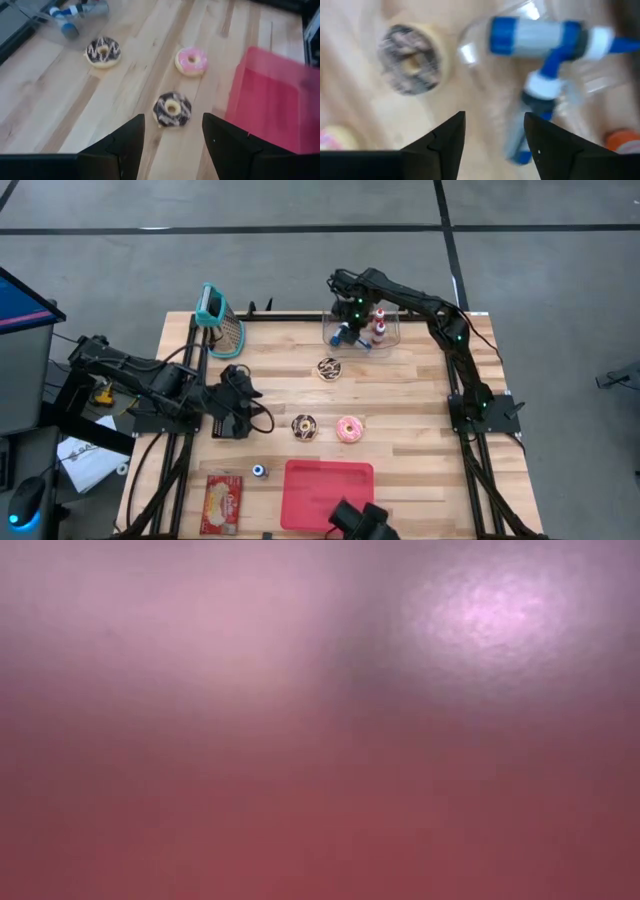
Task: Pick & Place Food Item
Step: Put the blue food coloring bottle into the transparent bin
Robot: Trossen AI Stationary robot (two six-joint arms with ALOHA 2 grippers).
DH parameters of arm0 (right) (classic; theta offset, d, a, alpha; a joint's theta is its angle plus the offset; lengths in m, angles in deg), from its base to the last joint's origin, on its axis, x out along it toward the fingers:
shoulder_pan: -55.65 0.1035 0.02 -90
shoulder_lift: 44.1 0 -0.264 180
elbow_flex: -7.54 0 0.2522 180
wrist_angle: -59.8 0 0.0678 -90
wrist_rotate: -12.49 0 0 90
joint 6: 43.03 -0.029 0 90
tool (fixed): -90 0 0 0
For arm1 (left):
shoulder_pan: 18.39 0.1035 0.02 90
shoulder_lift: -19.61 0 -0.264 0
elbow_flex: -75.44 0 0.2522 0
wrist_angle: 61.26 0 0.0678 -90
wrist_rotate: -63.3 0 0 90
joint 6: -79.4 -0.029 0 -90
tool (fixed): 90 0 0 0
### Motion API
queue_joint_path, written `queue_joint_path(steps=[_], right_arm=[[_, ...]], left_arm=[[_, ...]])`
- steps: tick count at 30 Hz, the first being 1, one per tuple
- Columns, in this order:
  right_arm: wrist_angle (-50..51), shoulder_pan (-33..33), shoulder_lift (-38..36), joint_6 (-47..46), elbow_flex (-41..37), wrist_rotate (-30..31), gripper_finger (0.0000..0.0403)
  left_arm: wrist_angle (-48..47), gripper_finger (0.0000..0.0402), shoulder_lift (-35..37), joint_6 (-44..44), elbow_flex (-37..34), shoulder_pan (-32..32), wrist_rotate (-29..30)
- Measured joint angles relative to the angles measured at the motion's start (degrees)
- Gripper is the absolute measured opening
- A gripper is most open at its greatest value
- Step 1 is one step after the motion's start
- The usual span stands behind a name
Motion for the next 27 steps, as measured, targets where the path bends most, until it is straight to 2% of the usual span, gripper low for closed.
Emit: queue_joint_path(steps=[8,17,22,27], right_arm=[[8.07,4.98,-6.9,-0.7,0.0,-1.95,0.0184],[6.65,14.01,-21.02,-11.85,0.02,-3.66,0.0205],[0.7,20.38,-28.38,-21.11,0.02,-0.63,0.0219],[-1.81,26.18,-33.1,-28.44,0.04,6.66,0.0221]], left_arm=[[-4.09,0.0195,0.0,-1.97,0.0,-5.28,-7.16],[-7.31,0.0199,-4.24,-6.47,-0.13,-19.12,-7.41],[-0.28,0.0219,-8.17,-5.1,-5.69,-24.86,-7.41],[8.55,0.0241,-11.42,-1.01,-11.86,-25.66,-5.44]])
